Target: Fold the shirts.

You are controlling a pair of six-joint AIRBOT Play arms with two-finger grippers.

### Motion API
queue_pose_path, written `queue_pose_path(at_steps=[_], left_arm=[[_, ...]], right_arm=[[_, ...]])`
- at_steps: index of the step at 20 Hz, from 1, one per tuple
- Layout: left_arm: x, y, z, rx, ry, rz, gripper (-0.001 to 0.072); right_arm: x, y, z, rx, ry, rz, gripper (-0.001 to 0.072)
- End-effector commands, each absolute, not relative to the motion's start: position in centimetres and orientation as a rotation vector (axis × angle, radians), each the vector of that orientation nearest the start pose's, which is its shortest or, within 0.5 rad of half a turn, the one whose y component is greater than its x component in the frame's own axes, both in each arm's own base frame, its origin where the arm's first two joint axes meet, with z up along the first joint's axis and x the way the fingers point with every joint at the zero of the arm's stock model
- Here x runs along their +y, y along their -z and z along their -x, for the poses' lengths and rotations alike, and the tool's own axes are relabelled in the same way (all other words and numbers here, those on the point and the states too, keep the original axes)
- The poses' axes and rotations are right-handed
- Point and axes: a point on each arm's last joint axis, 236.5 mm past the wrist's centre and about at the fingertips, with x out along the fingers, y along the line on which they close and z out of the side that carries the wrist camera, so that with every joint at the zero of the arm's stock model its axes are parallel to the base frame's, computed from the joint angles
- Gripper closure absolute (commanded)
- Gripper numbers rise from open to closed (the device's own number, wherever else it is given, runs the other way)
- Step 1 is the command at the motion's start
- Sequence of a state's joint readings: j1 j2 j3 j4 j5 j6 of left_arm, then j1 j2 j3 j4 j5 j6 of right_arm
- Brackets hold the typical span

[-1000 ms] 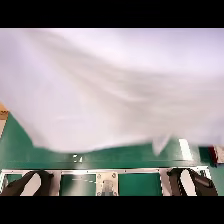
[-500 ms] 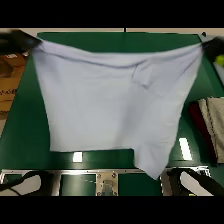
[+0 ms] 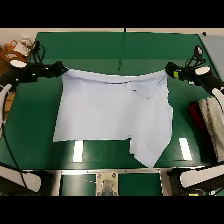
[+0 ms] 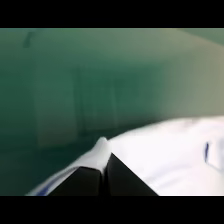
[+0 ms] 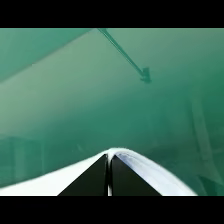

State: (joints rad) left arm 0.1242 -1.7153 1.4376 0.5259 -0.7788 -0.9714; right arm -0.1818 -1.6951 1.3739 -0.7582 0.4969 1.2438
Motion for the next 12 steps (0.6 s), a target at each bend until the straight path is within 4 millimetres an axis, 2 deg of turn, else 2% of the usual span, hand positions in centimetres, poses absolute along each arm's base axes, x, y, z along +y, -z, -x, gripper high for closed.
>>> queue_pose_path(at_steps=[1, 4, 7, 9, 10, 12], left_arm=[[-6.0, -5.3, -59.9, 0.648, 0.352, 0.535, 0.0683], [-5.2, -8.2, -61.4, 0.572, 0.341, 0.513, 0.0683], [-4.3, -8.6, -61.4, 0.570, 0.333, 0.516, 0.0684], [-4.2, -7.0, -60.7, 0.630, 0.340, 0.497, 0.0683], [-4.5, -5.6, -60.1, 0.682, 0.350, 0.484, 0.0683], [-4.7, -1.3, -58.1, 0.842, 0.353, 0.449, 0.0683]], right_arm=[[-1.7, -1.5, -62.3, 0.670, -0.092, -0.584, 0.0696], [-2.0, -4.5, -64.3, 0.604, -0.110, -0.574, 0.0696], [-2.6, -6.1, -64.8, 0.569, -0.111, -0.567, 0.0696], [-2.3, -5.4, -64.1, 0.613, -0.132, -0.568, 0.0697], [-2.0, -4.3, -63.2, 0.668, -0.149, -0.552, 0.0698], [-2.0, -1.1, -60.7, 0.814, -0.155, -0.525, 0.0700]])
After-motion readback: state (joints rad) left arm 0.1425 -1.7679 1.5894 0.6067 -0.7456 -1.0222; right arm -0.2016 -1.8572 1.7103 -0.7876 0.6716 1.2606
